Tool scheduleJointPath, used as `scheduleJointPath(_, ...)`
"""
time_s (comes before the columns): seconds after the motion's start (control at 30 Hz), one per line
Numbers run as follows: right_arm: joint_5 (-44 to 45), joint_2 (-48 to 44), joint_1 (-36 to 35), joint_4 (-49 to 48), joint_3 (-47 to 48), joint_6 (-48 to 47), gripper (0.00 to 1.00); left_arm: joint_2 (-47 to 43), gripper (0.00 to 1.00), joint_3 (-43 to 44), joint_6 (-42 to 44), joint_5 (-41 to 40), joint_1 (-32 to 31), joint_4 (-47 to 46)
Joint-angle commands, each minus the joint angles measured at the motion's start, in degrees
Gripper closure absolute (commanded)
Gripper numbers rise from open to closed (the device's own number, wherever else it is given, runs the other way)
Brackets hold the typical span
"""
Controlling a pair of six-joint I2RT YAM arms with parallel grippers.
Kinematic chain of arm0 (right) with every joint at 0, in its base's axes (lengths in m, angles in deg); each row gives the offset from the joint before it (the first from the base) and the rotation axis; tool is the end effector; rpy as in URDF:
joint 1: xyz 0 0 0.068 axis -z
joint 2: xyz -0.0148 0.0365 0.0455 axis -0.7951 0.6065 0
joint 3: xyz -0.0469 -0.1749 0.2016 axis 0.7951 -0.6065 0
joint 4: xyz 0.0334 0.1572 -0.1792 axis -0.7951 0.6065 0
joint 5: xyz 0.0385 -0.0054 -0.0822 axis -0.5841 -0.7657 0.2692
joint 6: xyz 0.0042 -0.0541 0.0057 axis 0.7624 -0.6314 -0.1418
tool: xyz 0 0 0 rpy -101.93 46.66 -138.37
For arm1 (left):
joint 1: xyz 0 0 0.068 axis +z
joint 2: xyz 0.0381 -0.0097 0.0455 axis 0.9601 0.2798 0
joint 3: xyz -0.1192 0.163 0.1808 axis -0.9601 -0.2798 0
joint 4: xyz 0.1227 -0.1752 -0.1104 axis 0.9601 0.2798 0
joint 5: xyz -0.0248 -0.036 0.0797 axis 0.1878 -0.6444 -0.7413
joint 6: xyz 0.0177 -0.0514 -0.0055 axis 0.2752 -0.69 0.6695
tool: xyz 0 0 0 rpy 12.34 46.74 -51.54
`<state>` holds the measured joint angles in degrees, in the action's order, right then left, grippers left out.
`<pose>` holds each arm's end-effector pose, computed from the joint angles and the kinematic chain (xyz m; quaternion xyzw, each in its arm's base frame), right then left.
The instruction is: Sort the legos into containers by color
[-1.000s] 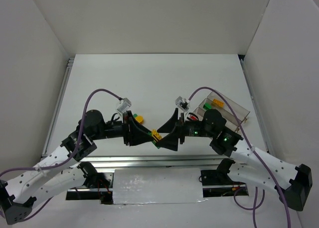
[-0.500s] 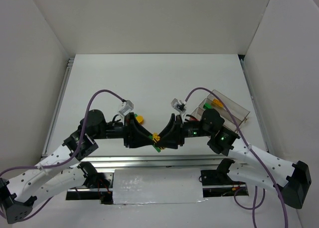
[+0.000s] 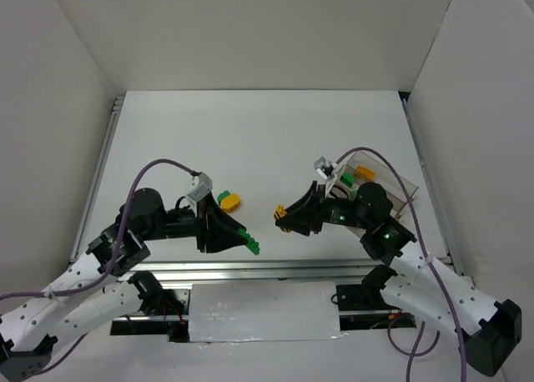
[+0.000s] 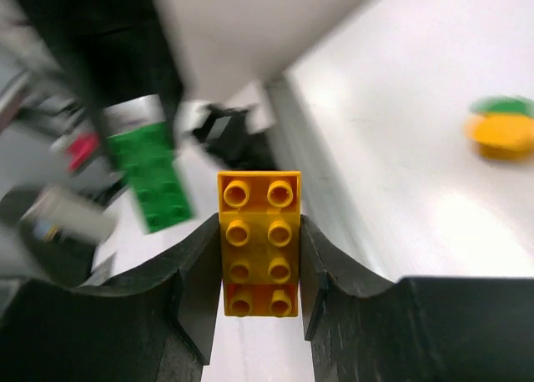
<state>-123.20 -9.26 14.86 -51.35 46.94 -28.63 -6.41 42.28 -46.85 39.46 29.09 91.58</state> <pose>0.1062 0.1132 0.3099 -0.2747 0.6418 0.5958 0.3970 0.0786 -0.1077 0.3499 0.2881 0.6498 -0.5841 0.3920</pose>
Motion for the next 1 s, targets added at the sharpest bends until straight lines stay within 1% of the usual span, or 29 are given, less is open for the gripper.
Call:
scheduleJointPath(0.0, 16.6, -0.4, 5.2, 15.0, 3.4, -2.8, 1.0, -0.1, 1.0, 5.2, 3.2, -11.2, -0.1, 7.8)
scheduleJointPath(0.03, 29.5, 0.9, 6.8, 19.3, 6.0, -3.3, 1.0, 0.6, 1.0, 7.8, 4.6, -14.6, -0.1, 14.1)
scheduleJointPath(0.07, 36.2, 2.6, 9.0, 23.1, 7.6, -3.1, 1.0, 0.9, 1.0, 8.7, 5.0, -18.2, 0.0, 17.0)
scheduleJointPath(0.1, 42.8, 7.4, 13.4, 30.2, 10.9, -2.5, 1.0, 1.4, 1.0, 10.2, 5.5, -24.9, 0.0, 21.3)
scheduleJointPath(0.17, 52.3, 12.6, 19.2, 34.2, 13.6, -2.1, 1.0, 2.2, 1.0, 11.0, 6.0, -30.2, -0.1, 24.6)
scheduleJointPath(0.2, 53.6, 17.3, 21.9, 36.1, 14.8, -2.2, 1.0, 2.7, 1.0, 11.2, 5.7, -33.6, -0.1, 25.7)
scheduleJointPath(0.23, 54.2, 19.3, 26.9, 36.1, 16.5, -2.7, 1.0, 2.8, 1.0, 11.1, 5.4, -34.5, 0.0, 26.9)
scheduleJointPath(0.3, 57.1, 24.2, 31.5, 35.7, 18.7, -2.3, 1.0, 2.5, 1.0, 10.0, 4.6, -34.1, -0.1, 26.3)
scheduleJointPath(0.37, 57.0, 27.3, 37.2, 35.5, 20.3, -0.3, 1.0, 2.3, 1.0, 9.8, 4.5, -33.3, -0.1, 26.2)
scheduleJointPath(0.4, 58.1, 30.1, 39.1, 35.5, 21.2, 0.8, 1.0, 2.1, 1.0, 9.8, 4.7, -33.0, -0.1, 26.3)
scheduleJointPath(0.47, 59.9, 31.8, 41.4, 35.1, 22.9, 5.2, 1.0, 1.7, 1.0, 9.6, 4.6, -33.4, -0.1, 26.5)
scheduleJointPath(0.5, 61.6, 32.8, 41.8, 34.1, 23.1, 6.9, 1.0, 1.5, 1.0, 9.5, 4.6, -33.0, -0.2, 26.3)
scheduleJointPath(0.53, 62.8, 33.2, 42.3, 33.8, 23.1, 10.9, 1.0, 1.5, 1.0, 9.4, 4.7, -32.0, -0.1, 26.1)
scheduleJointPath(0.6, 64.9, 33.9, 43.2, 33.3, 22.9, 14.5, 1.0, 1.7, 1.0, 9.1, 4.7, -31.2, -0.1, 25.9)
scheduleJointPath(0.63, 65.7, 34.0, 43.5, 33.4, 22.9, 18.3, 1.0, 1.7, 1.0, 9.1, 4.7, -31.2, -0.1, 25.9)
scheduleJointPath(0.7, 67.6, 35.0, 43.7, 34.3, 23.0, 22.5, 1.0, 1.5, 1.0, 8.8, 4.7, -30.7, -0.1, 25.9)
scheduleJointPath(0.77, 66.9, 36.5, 43.7, 33.1, 23.1, 22.7, 1.0, 1.0, 1.0, 8.8, 4.8, -30.1, -0.1, 25.7)
scheduleJointPath(0.87, 67.9, 39.0, 43.7, 34.0, 24.8, 24.1, 1.0, 1.0, 1.0, 8.8, 5.1, -29.6, -0.1, 25.5)
scheduleJointPath(0.97, 68.6, 40.3, 44.2, 32.2, 25.3, 23.7, 0.9, 1.2, 1.0, 8.8, 5.2, -29.1, -0.1, 25.7)
